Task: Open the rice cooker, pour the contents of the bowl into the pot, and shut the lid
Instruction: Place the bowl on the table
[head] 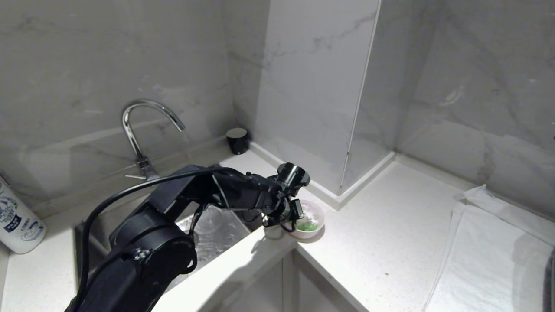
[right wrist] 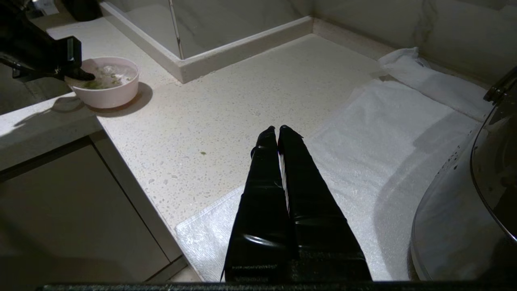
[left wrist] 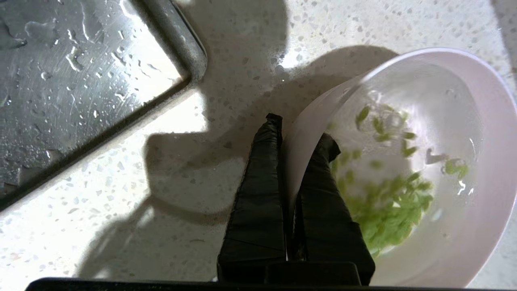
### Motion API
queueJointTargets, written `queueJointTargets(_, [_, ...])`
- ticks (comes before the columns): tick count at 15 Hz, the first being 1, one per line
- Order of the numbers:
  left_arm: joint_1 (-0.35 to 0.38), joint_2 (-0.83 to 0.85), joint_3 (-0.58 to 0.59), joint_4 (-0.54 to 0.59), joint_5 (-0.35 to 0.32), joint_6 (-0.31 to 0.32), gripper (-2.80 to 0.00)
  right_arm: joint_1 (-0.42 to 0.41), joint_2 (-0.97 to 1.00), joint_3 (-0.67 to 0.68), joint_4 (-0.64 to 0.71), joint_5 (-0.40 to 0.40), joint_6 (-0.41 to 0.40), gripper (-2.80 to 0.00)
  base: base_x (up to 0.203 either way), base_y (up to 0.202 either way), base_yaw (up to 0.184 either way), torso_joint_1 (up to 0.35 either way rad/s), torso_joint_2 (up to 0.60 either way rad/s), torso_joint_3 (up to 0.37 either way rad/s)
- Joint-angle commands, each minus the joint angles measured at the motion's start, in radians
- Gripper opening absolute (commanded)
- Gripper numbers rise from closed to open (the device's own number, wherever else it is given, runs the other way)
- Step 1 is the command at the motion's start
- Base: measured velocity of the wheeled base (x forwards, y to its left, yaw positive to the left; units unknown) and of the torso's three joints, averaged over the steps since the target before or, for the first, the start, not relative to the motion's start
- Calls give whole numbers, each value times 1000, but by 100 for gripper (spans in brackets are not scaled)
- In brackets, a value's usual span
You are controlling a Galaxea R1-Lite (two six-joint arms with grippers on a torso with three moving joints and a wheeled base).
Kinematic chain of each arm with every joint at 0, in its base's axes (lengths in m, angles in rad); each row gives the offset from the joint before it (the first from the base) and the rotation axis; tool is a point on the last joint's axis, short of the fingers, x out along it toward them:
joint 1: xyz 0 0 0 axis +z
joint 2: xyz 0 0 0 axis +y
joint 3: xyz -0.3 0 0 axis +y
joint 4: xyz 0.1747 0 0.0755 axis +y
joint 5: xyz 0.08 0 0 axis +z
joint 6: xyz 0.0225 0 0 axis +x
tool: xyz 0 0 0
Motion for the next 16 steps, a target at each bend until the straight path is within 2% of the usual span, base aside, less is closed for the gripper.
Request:
queueJointTargets(1, [-7, 27, -3, 2, 5, -4, -280, -1, -1, 0, 1, 1, -1, -280, 0, 0, 0, 0, 0, 0])
queueJointTargets(9, [-30, 37, -7, -5, 20, -4, -280, -1, -1, 0, 1, 1, -1, -280, 0, 0, 0, 0, 0, 0])
queueJointTargets(10, [-30, 34, -7, -5, 20, -4, 0, 0, 0, 0, 1, 1, -1, -280, 0, 0, 0, 0, 0, 0])
queueJointTargets(16, [-24, 17, -7, -5, 20, -8, 0, 0, 0, 0, 1, 1, -1, -280, 0, 0, 0, 0, 0, 0])
